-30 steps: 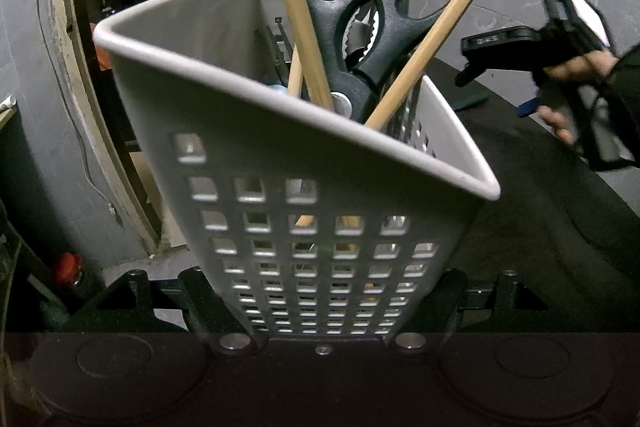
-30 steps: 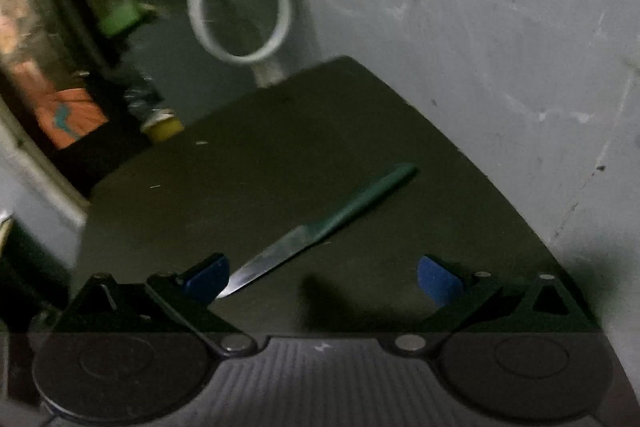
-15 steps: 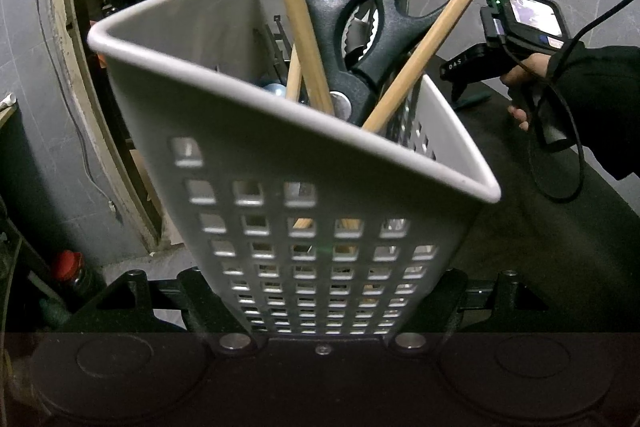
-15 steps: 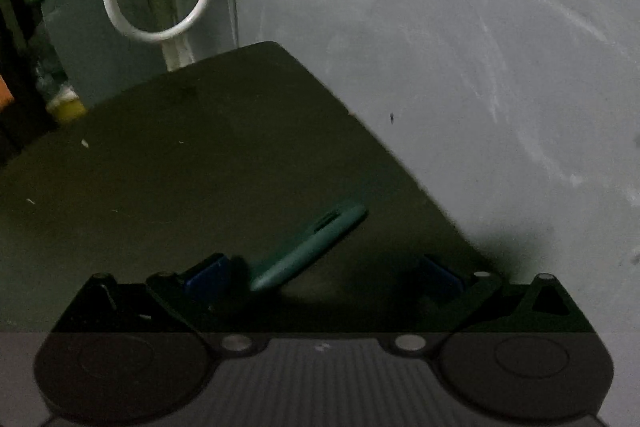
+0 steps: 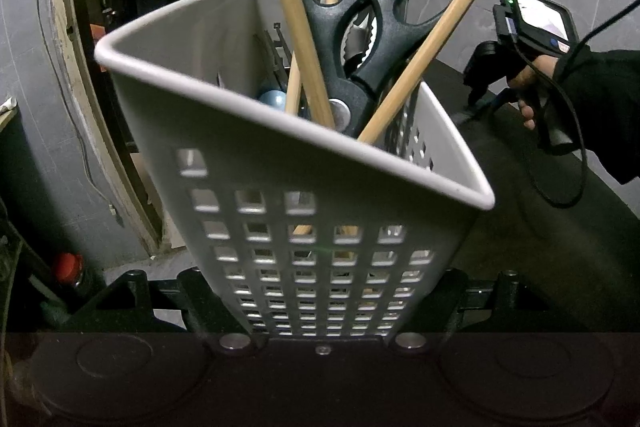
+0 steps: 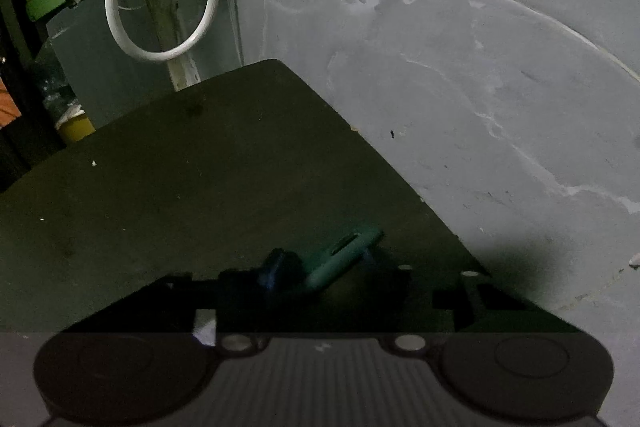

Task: Organize utensils
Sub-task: 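Move the right tool down to the green-handled knife on the table, then close the right tool on the green knife handle and lift it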

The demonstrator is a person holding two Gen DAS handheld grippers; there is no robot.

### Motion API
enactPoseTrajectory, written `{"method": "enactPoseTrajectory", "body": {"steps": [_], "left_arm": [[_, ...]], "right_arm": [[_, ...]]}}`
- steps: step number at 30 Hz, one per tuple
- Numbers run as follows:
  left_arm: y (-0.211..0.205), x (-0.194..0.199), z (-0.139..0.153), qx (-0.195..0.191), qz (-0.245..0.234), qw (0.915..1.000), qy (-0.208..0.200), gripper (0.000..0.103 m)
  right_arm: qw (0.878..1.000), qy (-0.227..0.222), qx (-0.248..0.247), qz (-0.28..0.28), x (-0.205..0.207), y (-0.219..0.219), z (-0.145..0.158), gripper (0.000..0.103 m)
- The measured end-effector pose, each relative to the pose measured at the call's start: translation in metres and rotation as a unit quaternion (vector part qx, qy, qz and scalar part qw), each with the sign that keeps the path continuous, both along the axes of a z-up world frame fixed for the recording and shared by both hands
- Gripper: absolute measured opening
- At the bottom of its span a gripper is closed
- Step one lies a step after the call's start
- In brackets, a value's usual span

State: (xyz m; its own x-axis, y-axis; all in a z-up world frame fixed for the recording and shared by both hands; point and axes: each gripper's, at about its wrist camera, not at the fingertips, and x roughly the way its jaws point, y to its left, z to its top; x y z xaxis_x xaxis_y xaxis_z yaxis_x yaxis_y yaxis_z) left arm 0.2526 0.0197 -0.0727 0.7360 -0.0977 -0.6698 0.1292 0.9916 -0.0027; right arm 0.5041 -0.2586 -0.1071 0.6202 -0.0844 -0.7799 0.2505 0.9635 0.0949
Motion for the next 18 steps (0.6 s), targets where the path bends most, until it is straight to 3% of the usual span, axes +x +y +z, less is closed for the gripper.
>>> {"method": "enactPoseTrajectory", "body": {"steps": [2, 5, 18], "left_arm": [[0.0, 0.0, 0.0, 0.0, 0.0, 1.0, -0.001, 0.077], [0.001, -0.001, -0.001, -0.001, -0.001, 1.0, -0.002, 0.077], [0.006, -0.003, -0.001, 0.002, -0.01, 0.9999, -0.007, 0.077]], "right_arm": [[1.0, -0.003, 0.002, 0.006, -0.004, -0.002, 0.0, 0.027], [1.0, -0.007, 0.007, 0.026, -0.012, -0.005, -0.001, 0.02], [0.99, 0.018, 0.03, 0.136, -0.092, -0.003, 0.008, 0.019]]}}
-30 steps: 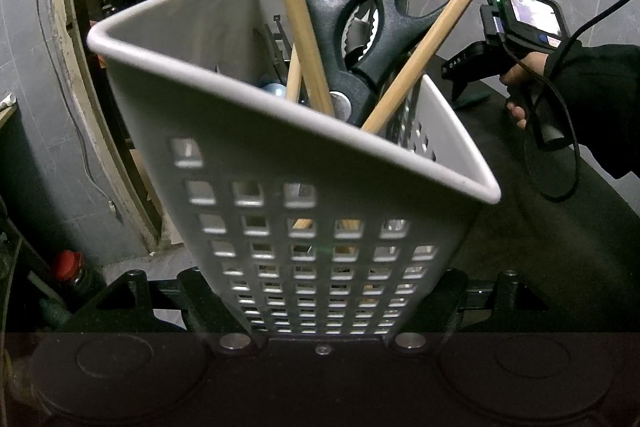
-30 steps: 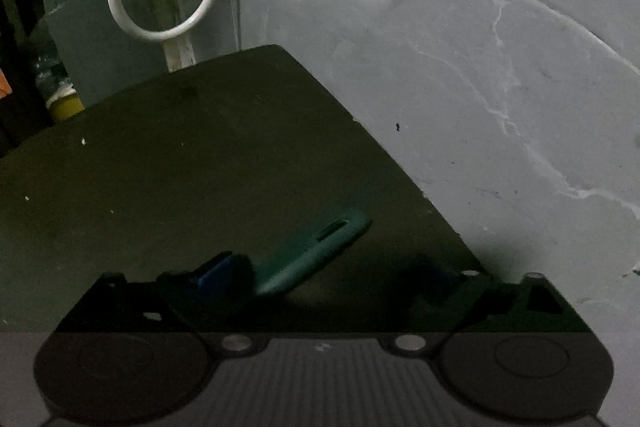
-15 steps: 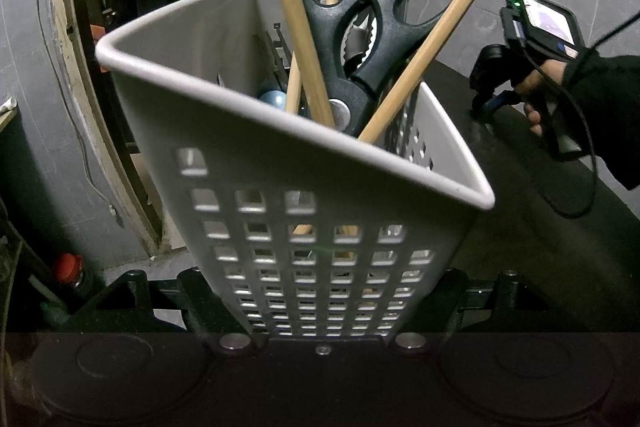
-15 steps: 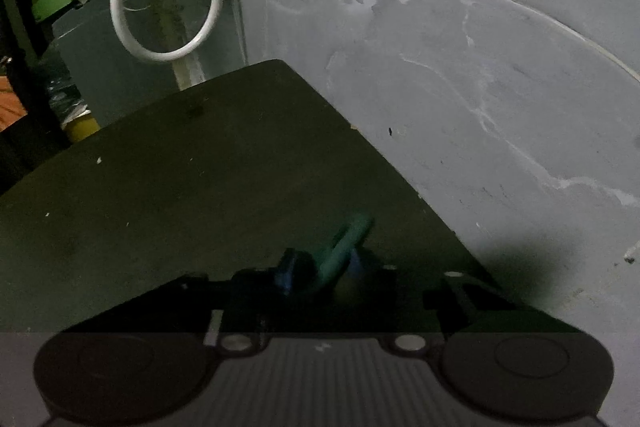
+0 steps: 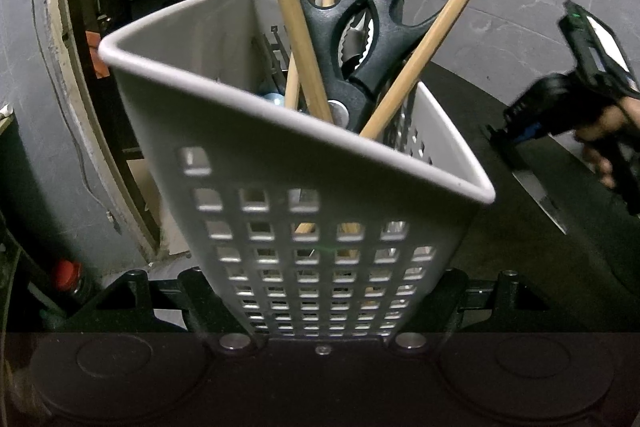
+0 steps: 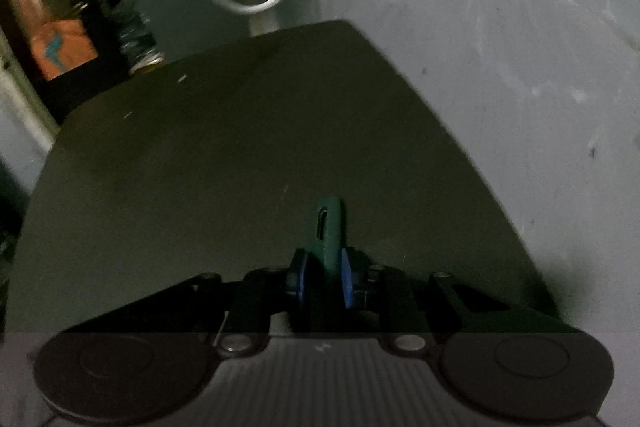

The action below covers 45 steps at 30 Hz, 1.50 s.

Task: Organize utensils
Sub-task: 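Close the right tool on the green knife handle and lift it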

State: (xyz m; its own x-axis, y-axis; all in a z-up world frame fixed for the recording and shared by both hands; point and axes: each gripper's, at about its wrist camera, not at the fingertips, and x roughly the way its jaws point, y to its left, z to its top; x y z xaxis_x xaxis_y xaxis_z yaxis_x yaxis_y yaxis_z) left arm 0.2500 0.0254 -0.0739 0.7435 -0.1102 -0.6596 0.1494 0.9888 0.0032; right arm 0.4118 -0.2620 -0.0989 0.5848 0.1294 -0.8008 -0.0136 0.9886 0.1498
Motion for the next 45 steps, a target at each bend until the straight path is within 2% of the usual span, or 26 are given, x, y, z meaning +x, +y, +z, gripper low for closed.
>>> {"method": "enactPoseTrajectory", "body": {"steps": [7, 12, 15, 16, 18, 19, 20, 26, 28, 30, 32, 34, 40, 43, 45], "left_arm": [[0.002, -0.001, -0.002, 0.0, -0.003, 1.0, -0.002, 0.078], [0.002, 0.0, -0.002, 0.0, -0.004, 1.0, -0.003, 0.078], [0.002, 0.0, -0.002, 0.0, -0.004, 1.0, -0.003, 0.078], [0.003, 0.0, -0.003, 0.0, -0.004, 1.0, -0.002, 0.078], [0.002, 0.0, -0.002, 0.0, -0.004, 1.0, -0.002, 0.078], [0.002, 0.0, -0.002, 0.0, -0.004, 1.0, -0.003, 0.078], [0.002, 0.0, -0.002, 0.0, -0.004, 1.0, -0.003, 0.078], [0.003, 0.0, -0.002, 0.0, -0.004, 1.0, -0.003, 0.078], [0.003, 0.0, -0.002, 0.0, -0.004, 1.0, -0.003, 0.078], [0.003, 0.0, -0.002, 0.0, -0.004, 1.0, -0.003, 0.078], [0.003, 0.0, -0.002, 0.0, -0.004, 1.0, -0.003, 0.078], [0.003, 0.001, -0.002, 0.0, -0.004, 1.0, -0.003, 0.078], [0.003, 0.002, -0.003, -0.001, -0.005, 1.0, -0.003, 0.078], [0.002, 0.002, -0.003, -0.001, -0.005, 1.0, -0.003, 0.078], [0.002, 0.002, -0.003, -0.001, -0.005, 1.0, -0.003, 0.078]], "right_arm": [[0.997, 0.034, 0.026, 0.058, -0.042, 0.001, 0.007, 0.019], [0.996, 0.035, 0.008, 0.082, -0.055, 0.008, 0.012, 0.02], [0.995, 0.033, 0.002, 0.09, -0.058, 0.013, 0.014, 0.024], [0.995, 0.034, 0.004, 0.093, -0.058, 0.014, 0.015, 0.028], [0.995, 0.034, 0.006, 0.095, -0.065, 0.009, 0.013, 0.042], [0.995, 0.034, 0.002, 0.096, -0.066, 0.009, 0.013, 0.055], [0.995, 0.035, -0.002, 0.096, -0.068, 0.009, 0.012, 0.062], [0.994, 0.035, -0.032, 0.103, -0.062, 0.012, 0.011, 0.062], [0.993, 0.039, -0.033, 0.107, -0.063, 0.012, 0.013, 0.062], [0.993, 0.04, -0.035, 0.107, -0.065, 0.012, 0.013, 0.053], [0.992, 0.036, -0.048, 0.113, -0.068, 0.012, 0.014, 0.031], [0.991, 0.037, -0.043, 0.118, -0.07, 0.011, 0.014, 0.021], [0.99, 0.026, -0.051, 0.126, -0.077, 0.014, 0.013, 0.019], [0.983, 0.014, -0.102, 0.151, -0.088, 0.027, 0.014, 0.019], [0.971, -0.001, -0.162, 0.176, -0.099, 0.041, 0.013, 0.019]]}}
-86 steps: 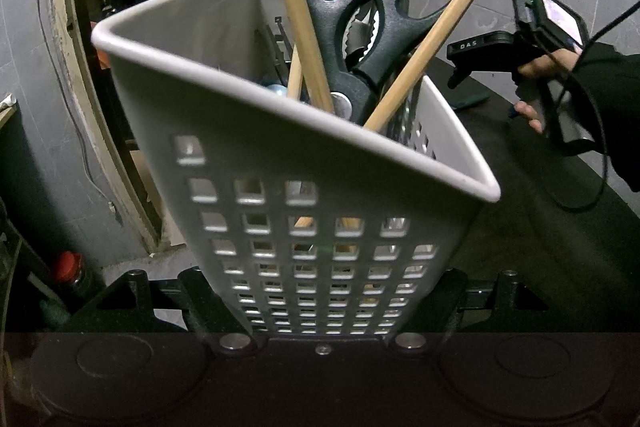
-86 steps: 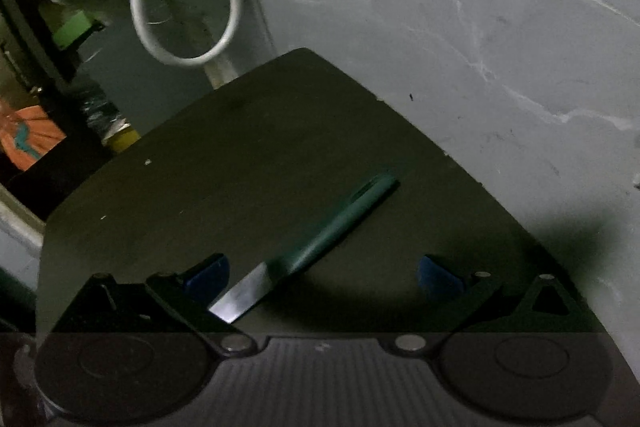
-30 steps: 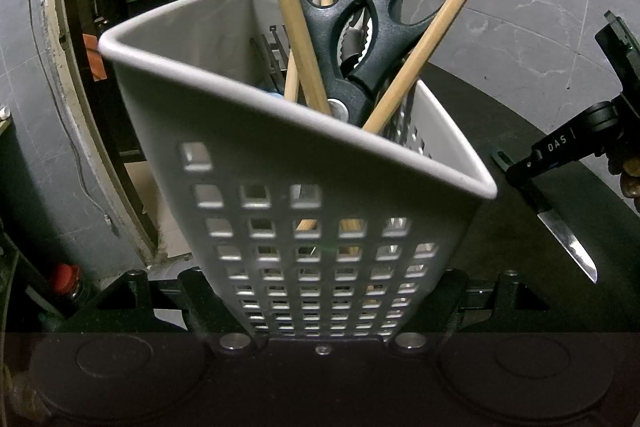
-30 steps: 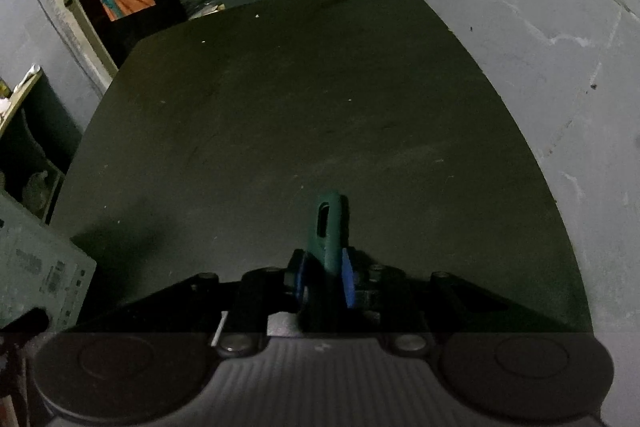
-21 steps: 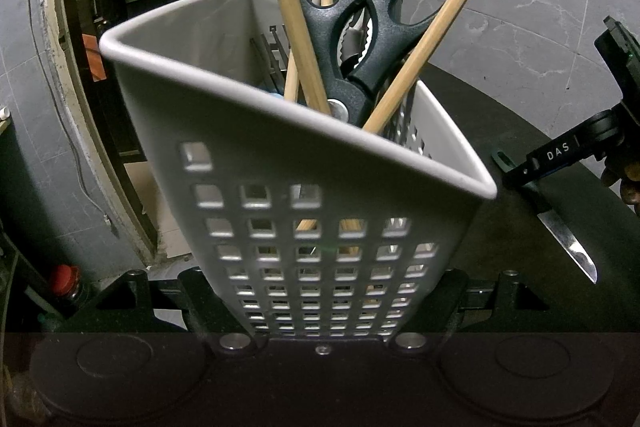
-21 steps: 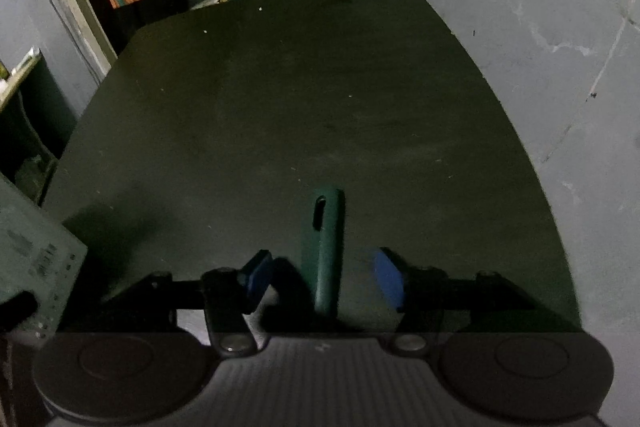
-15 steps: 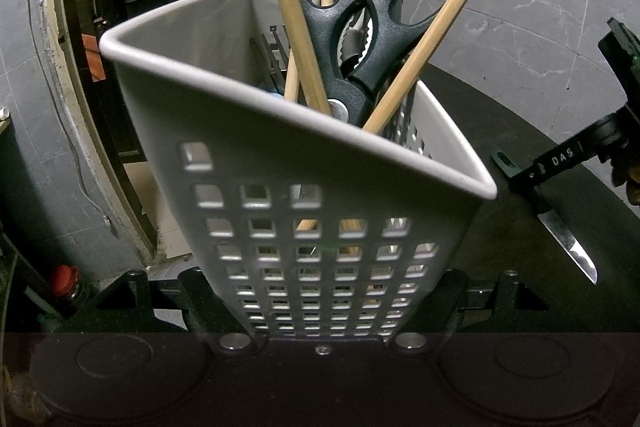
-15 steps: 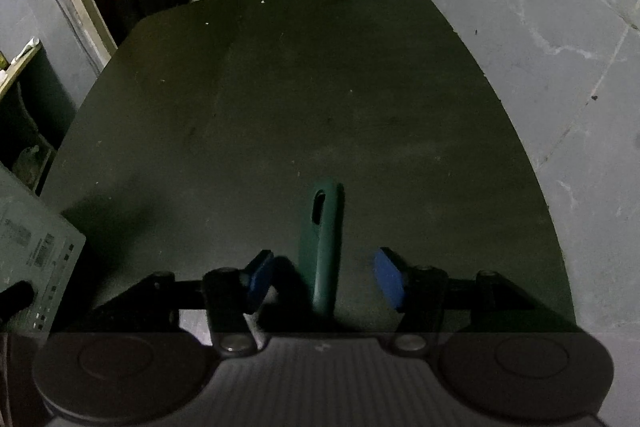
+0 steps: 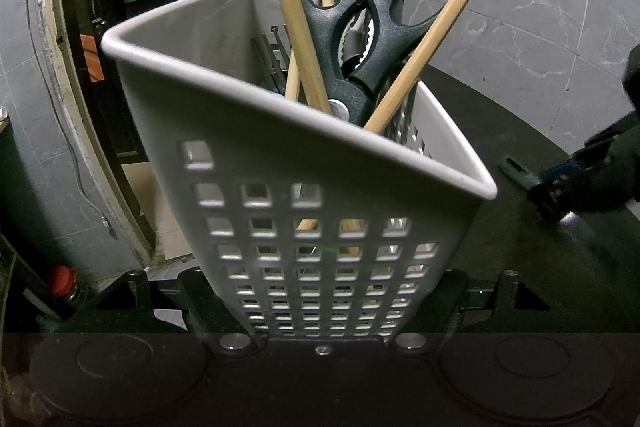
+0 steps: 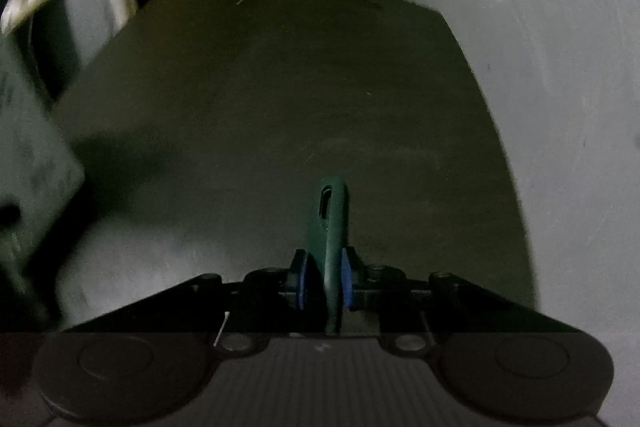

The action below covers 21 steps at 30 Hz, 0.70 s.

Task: Organize utensils
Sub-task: 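Close the right tool on the green knife handle and lift it, then carry the knife with the right tool up over the caddy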

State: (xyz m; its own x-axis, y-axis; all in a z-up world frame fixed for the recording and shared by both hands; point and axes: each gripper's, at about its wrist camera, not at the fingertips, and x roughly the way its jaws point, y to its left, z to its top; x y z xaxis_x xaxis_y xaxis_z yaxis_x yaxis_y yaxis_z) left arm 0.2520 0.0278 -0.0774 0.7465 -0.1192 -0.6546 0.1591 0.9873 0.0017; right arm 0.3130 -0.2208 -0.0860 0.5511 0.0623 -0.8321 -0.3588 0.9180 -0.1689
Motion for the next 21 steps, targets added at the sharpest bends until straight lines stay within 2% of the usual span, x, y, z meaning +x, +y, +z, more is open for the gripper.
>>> {"method": "enactPoseTrajectory", "body": {"steps": [1, 3, 7, 15, 18, 21], "left_arm": [[0.0, 0.0, 0.0, -0.001, 0.0, 1.0, 0.0, 0.078], [0.0, 0.0, -0.001, -0.002, 0.0, 1.0, -0.001, 0.078], [0.001, -0.001, -0.001, -0.004, 0.0, 1.0, -0.001, 0.078], [0.005, -0.003, -0.001, -0.006, -0.002, 1.0, -0.002, 0.078], [0.007, -0.004, -0.001, -0.008, -0.003, 1.0, -0.002, 0.078], [0.009, -0.005, 0.0, -0.009, -0.004, 1.0, -0.003, 0.078]], "right_arm": [[0.998, -0.024, -0.055, 0.028, -0.01, 0.012, -0.002, 0.019], [0.988, -0.055, -0.124, 0.071, -0.027, 0.03, -0.007, 0.018], [0.971, -0.079, -0.189, 0.12, -0.054, 0.053, -0.017, 0.018], [0.943, -0.118, -0.258, 0.176, -0.096, 0.08, -0.031, 0.018], [0.926, -0.139, -0.292, 0.196, -0.11, 0.087, -0.039, 0.018], [0.922, -0.137, -0.295, 0.211, -0.122, 0.092, -0.044, 0.016]]}}
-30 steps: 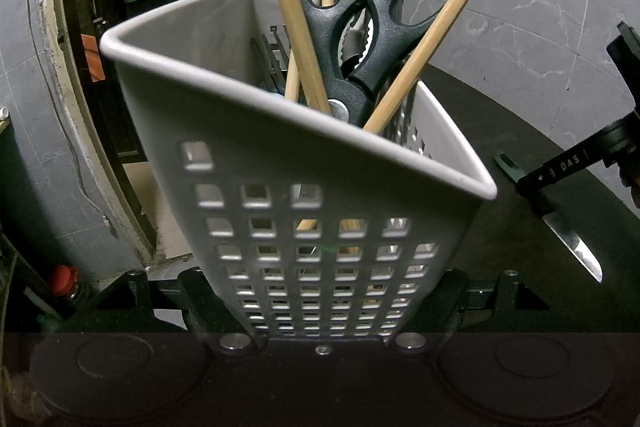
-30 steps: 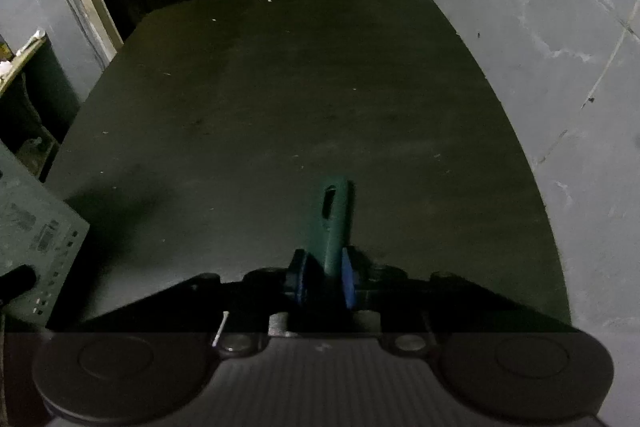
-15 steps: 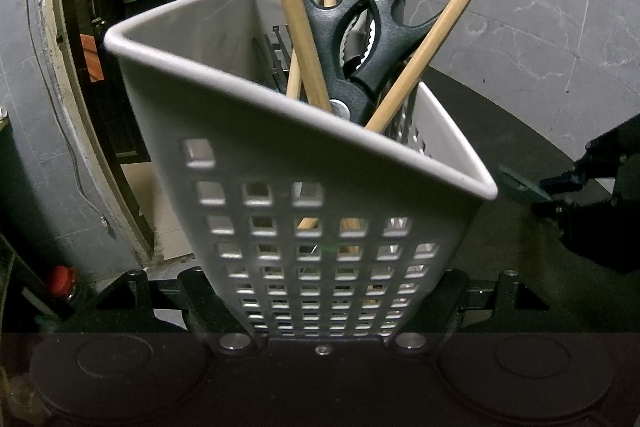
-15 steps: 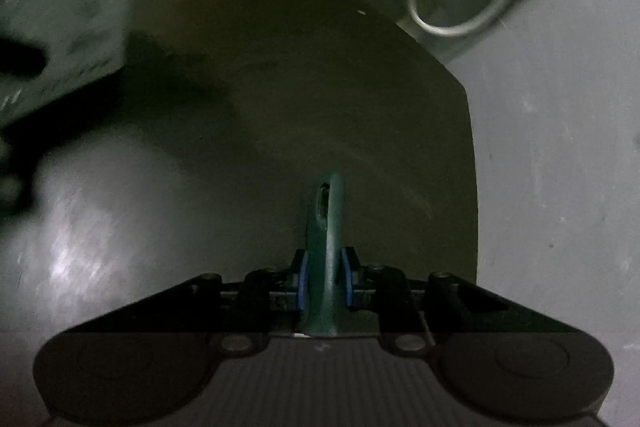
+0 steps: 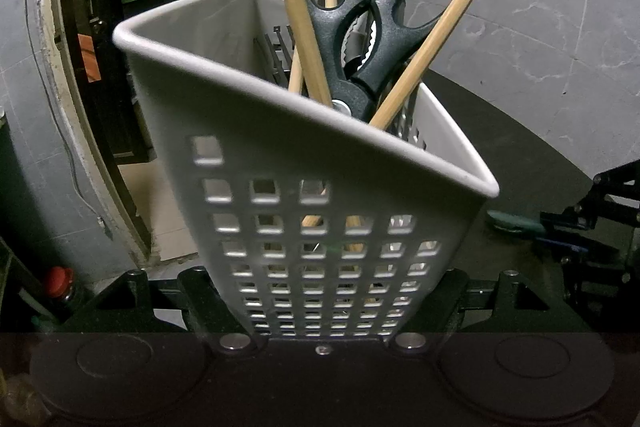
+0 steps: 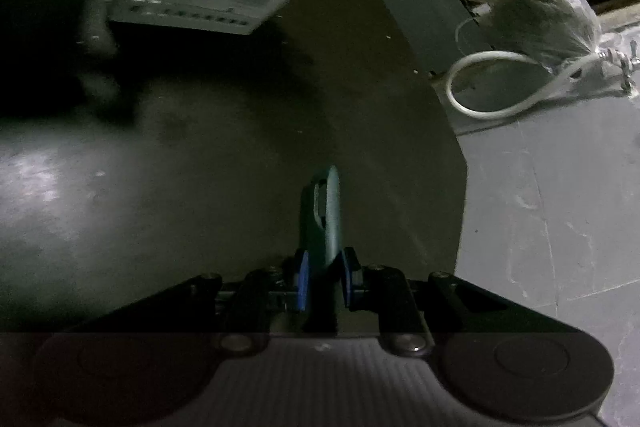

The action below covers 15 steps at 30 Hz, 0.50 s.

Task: Organize utensils
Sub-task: 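Carry the knife with the right tool up over the caddy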

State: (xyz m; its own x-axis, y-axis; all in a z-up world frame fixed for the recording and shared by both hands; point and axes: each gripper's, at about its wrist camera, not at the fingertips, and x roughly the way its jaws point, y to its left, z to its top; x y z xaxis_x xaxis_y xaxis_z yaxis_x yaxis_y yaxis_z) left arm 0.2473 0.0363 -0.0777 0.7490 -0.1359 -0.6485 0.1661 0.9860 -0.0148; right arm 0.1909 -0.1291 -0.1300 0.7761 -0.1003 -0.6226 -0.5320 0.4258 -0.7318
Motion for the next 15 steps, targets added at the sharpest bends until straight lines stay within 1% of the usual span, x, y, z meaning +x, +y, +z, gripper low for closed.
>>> {"method": "enactPoseTrajectory", "body": {"steps": [2, 4, 7, 8, 10, 12, 15], "left_arm": [[0.001, 0.0, 0.0, -0.001, 0.0, 1.0, 0.0, 0.078], [0.002, 0.0, 0.0, -0.001, -0.001, 1.0, 0.0, 0.078], [0.002, -0.001, 0.001, -0.001, -0.002, 1.0, -0.001, 0.078], [0.002, -0.001, 0.001, 0.0, -0.001, 1.0, -0.001, 0.078], [0.002, -0.001, 0.001, -0.001, -0.001, 1.0, -0.001, 0.078], [0.002, -0.001, 0.001, -0.001, -0.001, 1.0, -0.001, 0.077], [0.002, -0.001, 0.001, -0.002, 0.0, 1.0, -0.001, 0.077]], "right_arm": [[1.0, 0.001, 0.003, 0.0, -0.003, -0.001, 0.0, 0.015], [1.0, 0.012, 0.023, -0.01, 0.0, -0.002, 0.004, 0.014], [0.995, 0.043, 0.078, -0.037, 0.014, -0.01, 0.018, 0.015], [0.991, 0.062, 0.104, -0.052, 0.022, -0.016, 0.025, 0.015], [0.983, 0.093, 0.141, -0.071, 0.033, -0.026, 0.035, 0.014], [0.98, 0.111, 0.152, -0.068, 0.039, -0.032, 0.04, 0.013], [0.981, 0.126, 0.141, -0.042, 0.038, -0.031, 0.043, 0.013]]}}
